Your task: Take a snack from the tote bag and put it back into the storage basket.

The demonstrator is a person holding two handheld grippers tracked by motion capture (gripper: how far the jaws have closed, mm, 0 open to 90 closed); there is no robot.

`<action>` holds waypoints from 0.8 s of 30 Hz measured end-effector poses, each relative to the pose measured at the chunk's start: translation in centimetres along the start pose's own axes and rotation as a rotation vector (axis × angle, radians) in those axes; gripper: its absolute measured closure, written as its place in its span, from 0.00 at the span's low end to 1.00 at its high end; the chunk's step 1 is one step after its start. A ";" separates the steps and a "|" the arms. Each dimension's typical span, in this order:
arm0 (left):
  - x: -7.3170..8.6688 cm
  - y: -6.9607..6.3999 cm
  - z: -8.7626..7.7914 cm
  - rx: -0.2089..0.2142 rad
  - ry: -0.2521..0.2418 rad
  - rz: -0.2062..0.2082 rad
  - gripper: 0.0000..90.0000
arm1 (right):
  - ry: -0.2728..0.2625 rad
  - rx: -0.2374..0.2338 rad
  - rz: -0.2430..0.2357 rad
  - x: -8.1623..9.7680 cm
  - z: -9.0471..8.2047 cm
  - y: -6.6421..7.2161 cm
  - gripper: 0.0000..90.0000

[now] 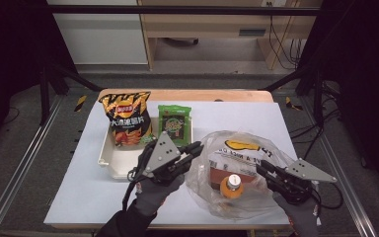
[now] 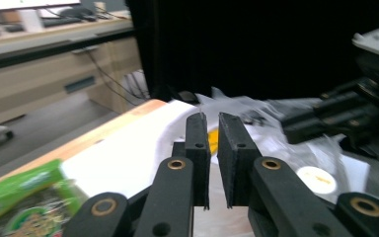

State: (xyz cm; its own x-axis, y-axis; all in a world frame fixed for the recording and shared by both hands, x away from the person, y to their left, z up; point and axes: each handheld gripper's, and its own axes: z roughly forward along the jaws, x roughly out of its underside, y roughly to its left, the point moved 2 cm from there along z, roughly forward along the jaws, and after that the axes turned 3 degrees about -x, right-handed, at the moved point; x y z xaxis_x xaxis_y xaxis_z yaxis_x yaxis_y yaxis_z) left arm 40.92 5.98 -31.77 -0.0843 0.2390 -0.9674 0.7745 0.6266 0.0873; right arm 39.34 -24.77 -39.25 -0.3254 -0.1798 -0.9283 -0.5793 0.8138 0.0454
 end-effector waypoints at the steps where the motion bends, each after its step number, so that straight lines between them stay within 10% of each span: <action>1: 0.0 0.0 0.0 0.000 0.000 0.000 0.93 | 0.000 0.000 0.000 0.0 0.0 0.0 0.83; 12: 7.8 -0.4 2.7 0.043 0.223 -0.014 0.94 | 0.058 -0.015 0.013 1.7 0.4 -0.2 0.81; 24: 12.9 0.0 4.0 0.068 0.320 -0.057 0.94 | 0.155 -0.011 0.071 5.9 0.8 -0.5 0.86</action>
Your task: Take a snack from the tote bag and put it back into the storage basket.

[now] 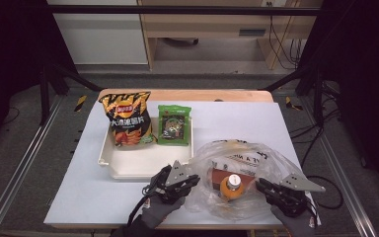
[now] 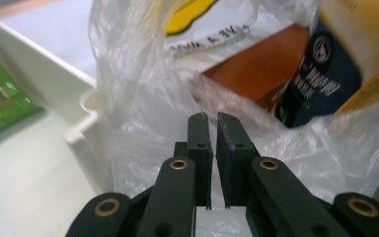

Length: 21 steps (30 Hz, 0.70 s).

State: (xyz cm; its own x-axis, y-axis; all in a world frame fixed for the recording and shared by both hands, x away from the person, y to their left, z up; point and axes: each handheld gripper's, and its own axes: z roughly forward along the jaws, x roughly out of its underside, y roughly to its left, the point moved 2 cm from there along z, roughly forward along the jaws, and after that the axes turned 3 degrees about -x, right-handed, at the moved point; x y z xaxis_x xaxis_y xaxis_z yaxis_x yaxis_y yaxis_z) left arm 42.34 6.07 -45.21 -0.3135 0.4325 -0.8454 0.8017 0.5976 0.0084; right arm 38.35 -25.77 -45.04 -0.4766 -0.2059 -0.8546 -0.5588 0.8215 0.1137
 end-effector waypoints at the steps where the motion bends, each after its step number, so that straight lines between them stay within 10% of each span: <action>1: 0.3 0.0 0.2 -0.001 0.008 0.005 0.94 | 0.003 -0.002 0.002 0.2 0.1 -0.1 0.86; 21: 3.4 0.1 3.2 -0.018 0.118 0.013 0.94 | 0.027 0.039 0.033 1.3 -1.0 -1.3 0.96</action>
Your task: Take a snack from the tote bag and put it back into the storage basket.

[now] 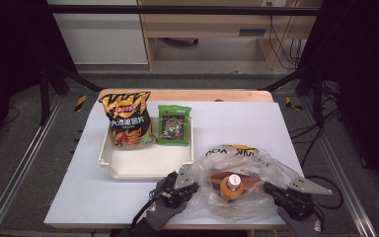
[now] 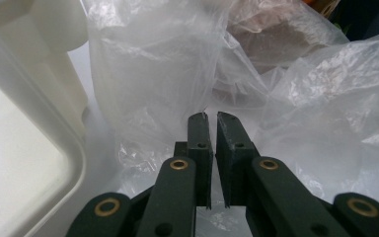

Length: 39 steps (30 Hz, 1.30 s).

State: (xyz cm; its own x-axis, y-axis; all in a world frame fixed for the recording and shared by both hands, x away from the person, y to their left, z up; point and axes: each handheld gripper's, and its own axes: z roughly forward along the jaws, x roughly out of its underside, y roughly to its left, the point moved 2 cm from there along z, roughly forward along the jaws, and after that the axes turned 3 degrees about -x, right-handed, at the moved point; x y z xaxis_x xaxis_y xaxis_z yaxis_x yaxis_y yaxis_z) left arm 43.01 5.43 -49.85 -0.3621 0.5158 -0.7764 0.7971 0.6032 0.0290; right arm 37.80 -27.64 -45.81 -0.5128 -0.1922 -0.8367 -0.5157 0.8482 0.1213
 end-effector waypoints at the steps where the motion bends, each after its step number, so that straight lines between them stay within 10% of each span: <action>1: 0.0 0.0 0.0 0.001 -0.001 0.000 0.94 | -0.003 0.009 0.008 0.1 -0.2 -0.2 0.97; 11: 0.0 -0.1 0.1 0.006 -0.002 0.003 0.93 | 0.105 0.062 0.026 1.9 0.6 -1.5 0.98; 20: -1.8 0.2 -2.5 0.045 -0.090 -0.037 0.98 | -0.038 0.058 -0.002 -0.3 -1.8 -0.6 0.90; 26: -5.3 -0.5 -5.1 0.063 -0.178 -0.004 1.00 | -0.122 -0.024 -0.022 -2.5 -2.4 0.6 1.00; 35: -7.0 -2.2 0.2 0.090 -0.057 0.041 1.00 | 0.003 -0.062 -0.048 -3.0 1.9 2.1 1.00; 39: -6.3 -1.9 0.2 0.062 -0.050 0.040 1.00 | 0.052 -0.011 -0.065 -2.2 1.8 2.1 1.00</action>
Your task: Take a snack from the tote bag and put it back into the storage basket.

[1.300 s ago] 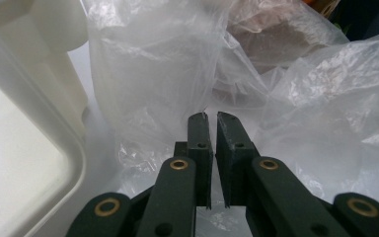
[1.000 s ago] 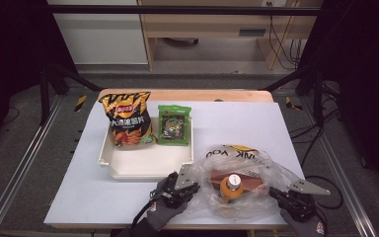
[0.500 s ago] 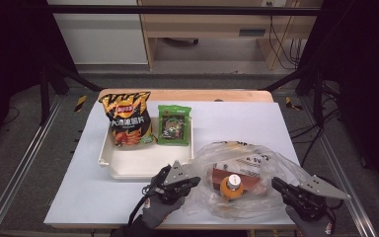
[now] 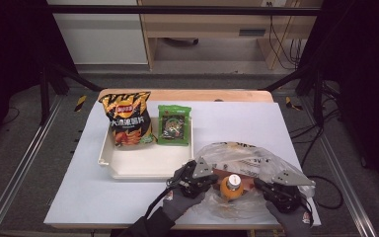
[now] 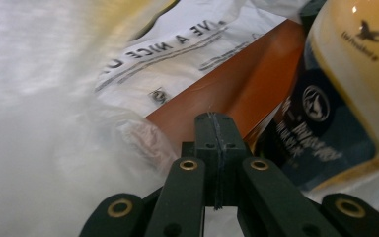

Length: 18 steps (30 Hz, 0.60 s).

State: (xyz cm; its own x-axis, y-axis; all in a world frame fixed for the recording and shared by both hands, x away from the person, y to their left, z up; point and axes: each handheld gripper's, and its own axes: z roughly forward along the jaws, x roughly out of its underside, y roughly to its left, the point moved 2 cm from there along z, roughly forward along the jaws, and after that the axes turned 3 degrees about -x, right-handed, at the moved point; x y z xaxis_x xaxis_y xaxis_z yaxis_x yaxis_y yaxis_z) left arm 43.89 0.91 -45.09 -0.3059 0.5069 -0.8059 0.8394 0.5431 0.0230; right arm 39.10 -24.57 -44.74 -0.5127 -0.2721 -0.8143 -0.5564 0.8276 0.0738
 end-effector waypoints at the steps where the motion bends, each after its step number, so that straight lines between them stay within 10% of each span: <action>1: 0.3 0.3 -0.4 -0.013 0.004 0.008 1.00 | 0.004 0.013 -0.012 0.3 -0.2 -0.1 1.00; 18: 4.9 1.9 0.9 -0.010 0.093 -0.042 0.97 | 0.032 0.116 0.091 3.0 -2.0 -2.2 1.00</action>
State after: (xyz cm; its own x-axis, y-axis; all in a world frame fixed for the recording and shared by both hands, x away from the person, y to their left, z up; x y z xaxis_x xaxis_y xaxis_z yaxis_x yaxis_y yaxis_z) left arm 44.38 3.83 -49.47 -0.3815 0.5428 -0.7482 0.8203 0.5719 -0.0034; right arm 37.48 -28.19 -46.17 -0.5792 -0.2079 -0.7882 -0.4289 0.9000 0.0778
